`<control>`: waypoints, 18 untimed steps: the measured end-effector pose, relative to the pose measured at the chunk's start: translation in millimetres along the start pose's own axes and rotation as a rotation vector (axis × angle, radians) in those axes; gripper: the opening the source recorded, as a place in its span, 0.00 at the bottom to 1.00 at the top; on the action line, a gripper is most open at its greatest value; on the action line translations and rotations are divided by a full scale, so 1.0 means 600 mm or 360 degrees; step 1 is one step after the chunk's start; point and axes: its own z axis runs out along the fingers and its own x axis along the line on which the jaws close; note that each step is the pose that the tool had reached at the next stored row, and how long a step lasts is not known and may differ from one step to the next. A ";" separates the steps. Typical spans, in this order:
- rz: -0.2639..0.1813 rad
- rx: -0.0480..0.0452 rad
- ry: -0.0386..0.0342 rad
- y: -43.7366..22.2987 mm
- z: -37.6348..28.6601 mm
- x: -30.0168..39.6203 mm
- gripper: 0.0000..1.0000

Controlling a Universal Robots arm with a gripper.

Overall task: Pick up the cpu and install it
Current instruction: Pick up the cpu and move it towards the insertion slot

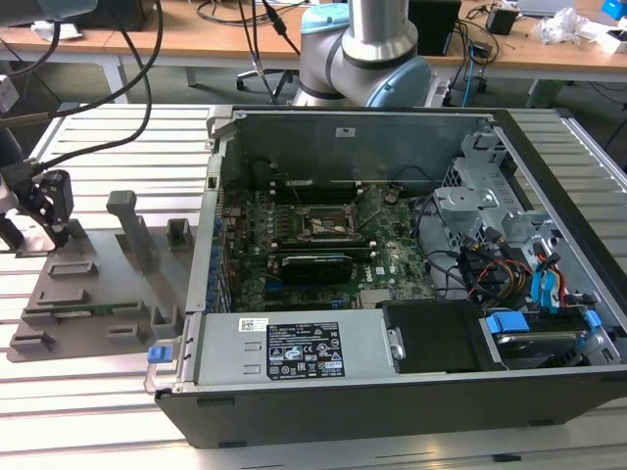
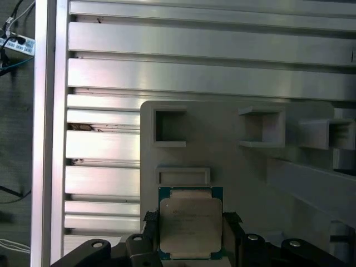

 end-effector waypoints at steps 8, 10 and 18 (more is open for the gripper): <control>0.0000 0.0000 0.0000 0.000 -0.007 0.000 0.55; 0.0000 0.0000 0.0000 0.000 -0.009 0.000 0.55; 0.0000 0.0000 0.0000 -0.001 -0.018 0.000 0.55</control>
